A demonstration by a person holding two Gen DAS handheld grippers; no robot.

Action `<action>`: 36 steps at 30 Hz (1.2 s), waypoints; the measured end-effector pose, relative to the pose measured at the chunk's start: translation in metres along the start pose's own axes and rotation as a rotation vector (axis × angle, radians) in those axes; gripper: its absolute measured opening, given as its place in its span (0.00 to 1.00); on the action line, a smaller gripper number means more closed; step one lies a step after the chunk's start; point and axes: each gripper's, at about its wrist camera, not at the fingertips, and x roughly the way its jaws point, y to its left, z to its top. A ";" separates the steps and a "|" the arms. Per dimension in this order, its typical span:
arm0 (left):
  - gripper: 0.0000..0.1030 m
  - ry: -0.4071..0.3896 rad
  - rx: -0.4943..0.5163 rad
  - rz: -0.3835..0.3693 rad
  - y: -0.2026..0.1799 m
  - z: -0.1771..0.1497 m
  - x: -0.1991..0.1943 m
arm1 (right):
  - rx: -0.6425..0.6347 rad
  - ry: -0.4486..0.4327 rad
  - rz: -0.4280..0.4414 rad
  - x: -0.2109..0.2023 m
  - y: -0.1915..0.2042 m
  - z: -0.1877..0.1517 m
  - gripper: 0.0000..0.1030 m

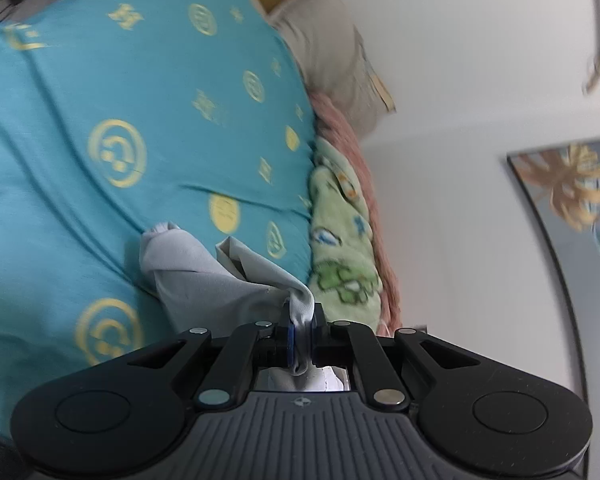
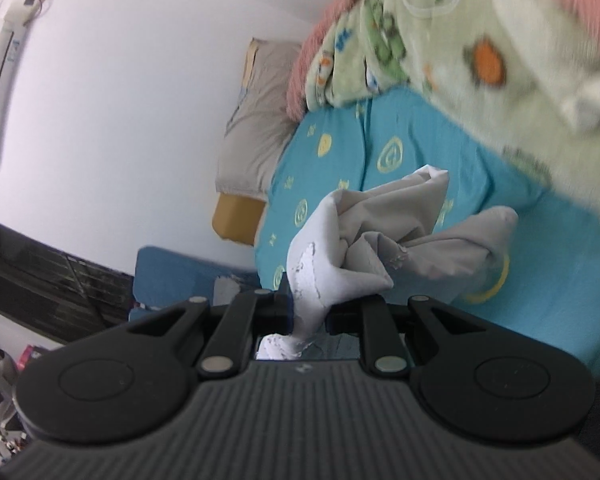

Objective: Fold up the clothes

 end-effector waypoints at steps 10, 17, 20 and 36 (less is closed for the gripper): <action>0.06 0.092 0.101 -0.039 -0.135 -0.014 0.116 | -0.041 -0.140 -0.041 -0.020 0.021 0.153 0.17; 0.07 0.104 0.208 -0.225 -0.264 -0.036 0.246 | -0.253 -0.431 -0.063 -0.071 0.063 0.264 0.17; 0.07 0.127 0.265 -0.248 -0.272 -0.065 0.285 | -0.343 -0.523 -0.127 -0.090 0.053 0.281 0.17; 0.48 0.299 0.728 0.048 -0.192 -0.167 0.284 | -0.109 -0.268 -0.505 -0.106 -0.107 0.218 0.31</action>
